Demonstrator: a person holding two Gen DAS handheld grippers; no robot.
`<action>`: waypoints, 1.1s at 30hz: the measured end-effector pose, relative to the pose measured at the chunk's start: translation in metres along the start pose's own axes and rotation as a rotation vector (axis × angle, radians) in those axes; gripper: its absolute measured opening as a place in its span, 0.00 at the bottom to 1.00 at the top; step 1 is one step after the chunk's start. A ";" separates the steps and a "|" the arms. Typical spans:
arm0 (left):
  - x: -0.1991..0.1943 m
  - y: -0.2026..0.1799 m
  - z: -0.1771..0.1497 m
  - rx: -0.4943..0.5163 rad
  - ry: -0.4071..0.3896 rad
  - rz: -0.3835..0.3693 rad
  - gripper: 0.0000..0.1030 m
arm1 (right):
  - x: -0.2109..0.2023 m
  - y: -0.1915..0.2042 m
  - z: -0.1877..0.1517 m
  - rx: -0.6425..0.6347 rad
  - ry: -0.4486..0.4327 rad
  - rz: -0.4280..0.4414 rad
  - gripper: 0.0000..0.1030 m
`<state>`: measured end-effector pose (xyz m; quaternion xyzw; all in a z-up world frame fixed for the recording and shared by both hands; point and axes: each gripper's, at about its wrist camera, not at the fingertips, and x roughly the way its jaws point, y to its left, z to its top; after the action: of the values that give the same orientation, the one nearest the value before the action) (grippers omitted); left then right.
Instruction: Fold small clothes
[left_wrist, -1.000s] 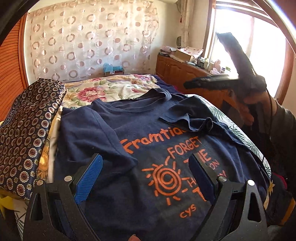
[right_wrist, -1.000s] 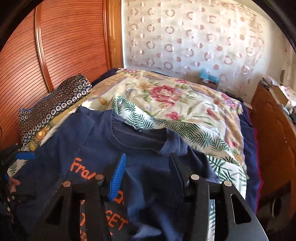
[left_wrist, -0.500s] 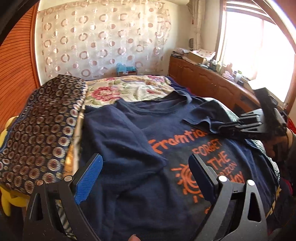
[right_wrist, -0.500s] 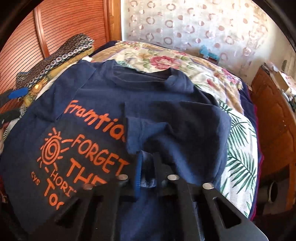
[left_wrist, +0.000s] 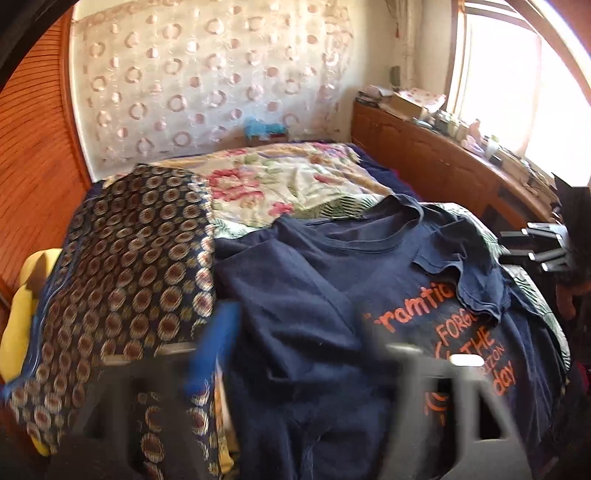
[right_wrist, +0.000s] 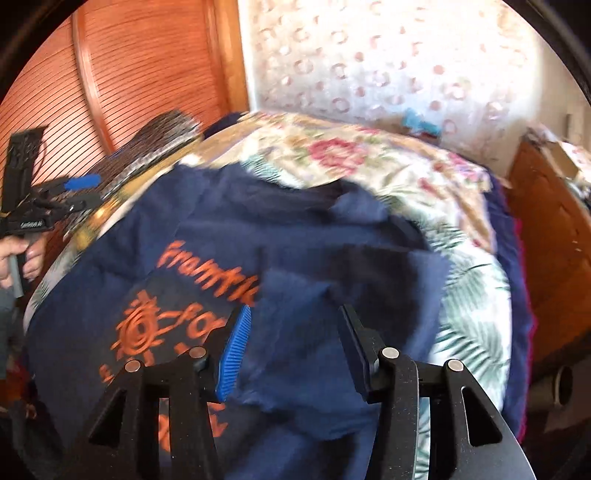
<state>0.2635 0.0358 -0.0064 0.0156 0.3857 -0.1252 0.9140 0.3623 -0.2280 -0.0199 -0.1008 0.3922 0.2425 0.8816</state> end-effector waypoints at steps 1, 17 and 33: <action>0.004 0.000 0.003 0.006 0.016 0.002 0.22 | 0.001 -0.004 0.001 0.008 -0.009 -0.012 0.49; 0.106 0.005 0.048 0.048 0.350 0.067 0.70 | 0.039 -0.044 0.022 0.058 -0.025 -0.121 0.54; 0.137 0.013 0.034 0.018 0.404 0.121 0.65 | 0.059 -0.073 0.027 0.106 0.033 -0.125 0.54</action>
<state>0.3821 0.0144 -0.0807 0.0717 0.5581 -0.0681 0.8238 0.4502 -0.2602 -0.0459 -0.0821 0.4121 0.1640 0.8925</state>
